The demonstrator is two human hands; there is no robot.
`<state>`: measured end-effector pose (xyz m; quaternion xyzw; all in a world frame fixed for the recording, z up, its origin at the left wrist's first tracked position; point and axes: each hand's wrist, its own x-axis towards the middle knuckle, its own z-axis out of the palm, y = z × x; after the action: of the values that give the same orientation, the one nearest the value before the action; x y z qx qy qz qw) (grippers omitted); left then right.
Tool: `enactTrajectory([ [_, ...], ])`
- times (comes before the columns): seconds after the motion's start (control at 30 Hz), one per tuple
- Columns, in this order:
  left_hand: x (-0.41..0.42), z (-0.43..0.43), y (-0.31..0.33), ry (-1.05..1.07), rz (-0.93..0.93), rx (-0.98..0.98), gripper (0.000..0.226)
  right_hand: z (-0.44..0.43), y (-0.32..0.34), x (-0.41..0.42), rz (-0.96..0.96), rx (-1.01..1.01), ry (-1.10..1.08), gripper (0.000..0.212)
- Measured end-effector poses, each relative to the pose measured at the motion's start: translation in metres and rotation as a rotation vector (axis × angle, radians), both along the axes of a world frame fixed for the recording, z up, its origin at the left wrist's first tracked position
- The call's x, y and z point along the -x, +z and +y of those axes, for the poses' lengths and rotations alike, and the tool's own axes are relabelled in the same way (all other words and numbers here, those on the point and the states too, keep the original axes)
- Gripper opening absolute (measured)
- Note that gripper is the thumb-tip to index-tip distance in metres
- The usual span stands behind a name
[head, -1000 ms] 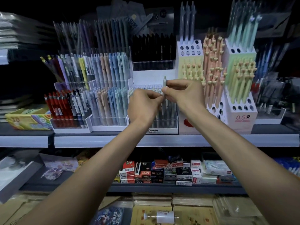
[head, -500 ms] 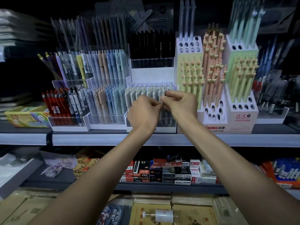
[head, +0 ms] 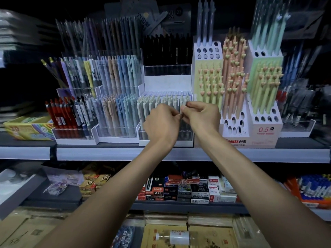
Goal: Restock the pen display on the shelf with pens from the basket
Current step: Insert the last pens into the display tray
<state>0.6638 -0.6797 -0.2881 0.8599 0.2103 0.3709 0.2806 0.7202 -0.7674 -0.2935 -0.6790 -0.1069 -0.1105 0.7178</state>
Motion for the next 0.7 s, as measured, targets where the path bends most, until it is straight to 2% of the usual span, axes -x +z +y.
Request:
enactTrajectory([
  [0.3, 0.003, 0.004, -0.01, 0.011, -0.014, 0.148, 0.022, 0.003, 0.006, 0.011, -0.168, 0.28, -0.067, 0.013],
  [0.43, 0.006, 0.006, -0.01, 0.027, -0.008, 0.149, 0.024, 0.009, 0.008, 0.013, -0.227, 0.361, -0.084, 0.014],
  [0.57, 0.006, 0.005, -0.006, 0.053, 0.018, 0.103, 0.031, 0.01, 0.011, 0.011, -0.201, 0.365, -0.073, 0.014],
  [0.7, 0.005, 0.003, 0.002, 0.026, 0.008, 0.045, 0.027, 0.009, 0.018, 0.007, -0.083, 0.207, -0.016, 0.016],
])
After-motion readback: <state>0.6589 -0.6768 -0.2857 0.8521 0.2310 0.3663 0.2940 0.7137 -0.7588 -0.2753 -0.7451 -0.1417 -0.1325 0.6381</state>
